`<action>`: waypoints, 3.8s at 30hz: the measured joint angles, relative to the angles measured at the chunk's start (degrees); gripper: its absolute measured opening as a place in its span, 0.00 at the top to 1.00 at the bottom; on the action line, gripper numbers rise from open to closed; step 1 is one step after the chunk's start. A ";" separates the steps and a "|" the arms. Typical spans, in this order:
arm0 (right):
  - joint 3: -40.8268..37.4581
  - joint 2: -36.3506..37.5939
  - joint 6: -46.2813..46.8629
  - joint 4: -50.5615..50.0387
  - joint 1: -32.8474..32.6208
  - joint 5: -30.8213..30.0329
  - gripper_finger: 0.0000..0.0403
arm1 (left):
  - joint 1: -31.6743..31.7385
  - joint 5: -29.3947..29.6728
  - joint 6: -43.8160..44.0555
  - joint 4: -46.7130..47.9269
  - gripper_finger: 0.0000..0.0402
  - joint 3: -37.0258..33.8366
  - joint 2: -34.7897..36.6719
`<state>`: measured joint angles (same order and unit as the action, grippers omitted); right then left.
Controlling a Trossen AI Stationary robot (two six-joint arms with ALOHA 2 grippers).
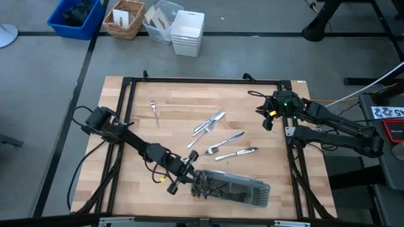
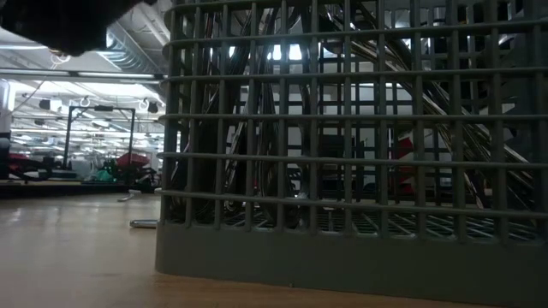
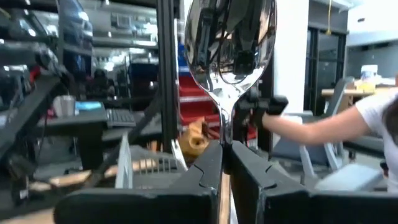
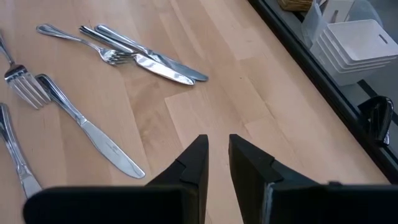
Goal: Sort silverware
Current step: Put the spoon into the gray silverware rack, then put the knife into the gray silverware rack
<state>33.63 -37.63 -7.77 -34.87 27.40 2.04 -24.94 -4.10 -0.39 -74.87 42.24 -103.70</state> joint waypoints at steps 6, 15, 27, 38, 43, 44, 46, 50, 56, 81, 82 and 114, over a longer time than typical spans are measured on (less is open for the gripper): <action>0.00 0.00 0.00 -0.07 0.00 0.04 0.84 | 0.12 0.39 -0.41 6.98 0.94 0.09 -0.42; 0.00 0.00 0.00 -0.13 0.00 0.07 0.84 | 0.07 0.49 -1.18 9.74 0.89 0.09 -0.40; 0.00 0.00 0.00 -0.15 0.00 0.09 0.84 | 0.03 3.23 1.98 9.30 0.77 0.09 -0.40; 0.00 0.00 0.00 -0.13 0.00 0.11 0.84 | -0.24 3.20 6.84 10.26 0.65 0.00 2.25; 0.00 0.00 0.00 -0.15 0.00 0.11 0.84 | -0.24 3.03 9.45 14.27 0.64 0.00 6.06; 0.00 0.00 0.00 -0.15 0.00 0.11 0.84 | -0.25 3.02 9.33 15.36 0.64 0.00 7.06; 0.00 0.00 0.00 -0.15 0.00 0.14 0.84 | -0.24 3.02 8.02 18.69 0.64 0.00 9.40; 0.00 0.00 0.08 -0.15 0.00 2.36 0.84 | 0.50 3.14 4.43 27.87 0.64 0.00 15.50; 0.00 0.00 0.04 -0.20 0.00 5.50 0.84 | 4.87 7.90 8.89 46.23 0.64 0.00 26.69; 0.00 0.00 0.02 0.48 0.00 5.52 0.84 | 33.89 33.13 59.58 110.87 0.64 -0.02 41.72; 0.00 0.00 0.02 0.48 0.00 5.53 0.84 | 34.63 33.11 58.29 110.59 0.64 -0.02 41.74; 0.00 -21.38 -8.49 19.03 -4.42 21.09 0.84 | 41.58 5.77 20.66 91.49 0.64 -0.74 39.25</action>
<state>33.63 -59.01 -16.26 -15.84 22.98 23.13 16.64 1.67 20.27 16.63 41.50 -64.45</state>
